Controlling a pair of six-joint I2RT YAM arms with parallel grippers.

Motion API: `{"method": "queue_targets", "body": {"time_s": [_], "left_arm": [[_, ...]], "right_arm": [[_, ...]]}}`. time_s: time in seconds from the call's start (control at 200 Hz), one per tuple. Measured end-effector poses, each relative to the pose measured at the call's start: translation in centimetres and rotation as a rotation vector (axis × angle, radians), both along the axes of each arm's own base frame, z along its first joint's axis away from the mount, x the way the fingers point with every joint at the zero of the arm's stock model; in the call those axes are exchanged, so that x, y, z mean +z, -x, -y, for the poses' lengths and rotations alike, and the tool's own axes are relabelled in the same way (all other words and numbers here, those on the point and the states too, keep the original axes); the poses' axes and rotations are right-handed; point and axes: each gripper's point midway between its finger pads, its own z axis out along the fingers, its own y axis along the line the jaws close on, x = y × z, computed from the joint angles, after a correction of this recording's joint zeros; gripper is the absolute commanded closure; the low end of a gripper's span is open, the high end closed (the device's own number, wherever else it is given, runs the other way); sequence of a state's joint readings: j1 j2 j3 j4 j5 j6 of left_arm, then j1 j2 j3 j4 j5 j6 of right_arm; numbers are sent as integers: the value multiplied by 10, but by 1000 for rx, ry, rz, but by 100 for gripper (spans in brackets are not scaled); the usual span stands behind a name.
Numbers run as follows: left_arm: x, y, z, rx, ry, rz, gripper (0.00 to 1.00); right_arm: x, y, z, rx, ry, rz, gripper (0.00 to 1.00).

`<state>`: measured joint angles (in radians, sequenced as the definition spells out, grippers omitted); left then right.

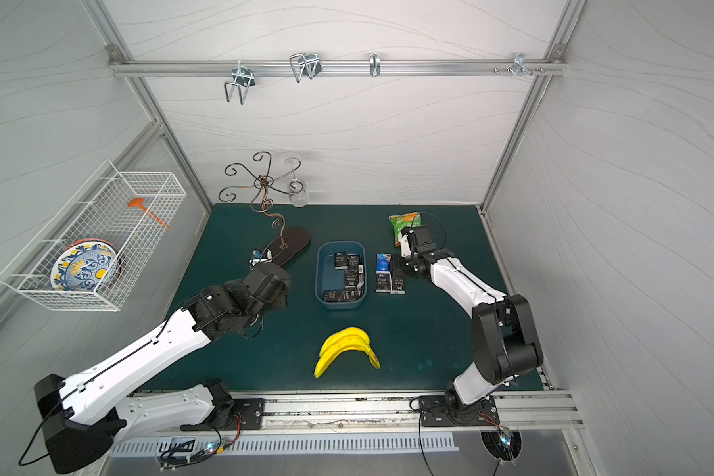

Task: Take the pocket tissues out of the storage box
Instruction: Pick up the pocket tissues from the storage box.

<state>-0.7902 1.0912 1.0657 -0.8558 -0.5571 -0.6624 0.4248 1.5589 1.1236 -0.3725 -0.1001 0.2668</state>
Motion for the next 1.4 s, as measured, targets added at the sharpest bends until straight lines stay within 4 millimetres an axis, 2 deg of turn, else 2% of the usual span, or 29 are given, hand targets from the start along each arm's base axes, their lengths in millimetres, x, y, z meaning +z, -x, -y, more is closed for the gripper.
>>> {"method": "queue_targets", "body": {"time_s": [0.13,0.23,0.33,0.415,0.555,0.645,0.8,1.086,1.186,1.331,1.401], "left_arm": [[-2,0,1,2,-1,-5,57],[-4,0,2,-3,2,-15,57],[-4,0,3,-4,6,-18,57],[-4,0,3,-3,7,-18,57],[-4,2,2,-1,10,-16,57],[-3,2,1,-1,14,-12,57],[-3,3,0,-1,16,-11,57],[-5,4,0,0,13,-14,57],[-5,4,0,0,13,-14,57],[-5,4,0,0,13,-14,57],[-5,4,0,0,13,-14,57]], "right_arm": [[41,5,-61,110,19,114,50],[56,-2,-104,157,31,168,49],[44,-21,-134,167,66,167,49],[16,-40,-149,157,124,136,48],[-35,-54,-156,140,222,72,45],[-54,-58,-157,131,263,51,45],[-66,-69,-164,114,278,47,44],[-97,-75,-169,100,305,5,42],[-95,-76,-172,101,303,7,47],[-97,-76,-174,96,295,2,68],[-97,-77,-175,98,291,4,72]]}}
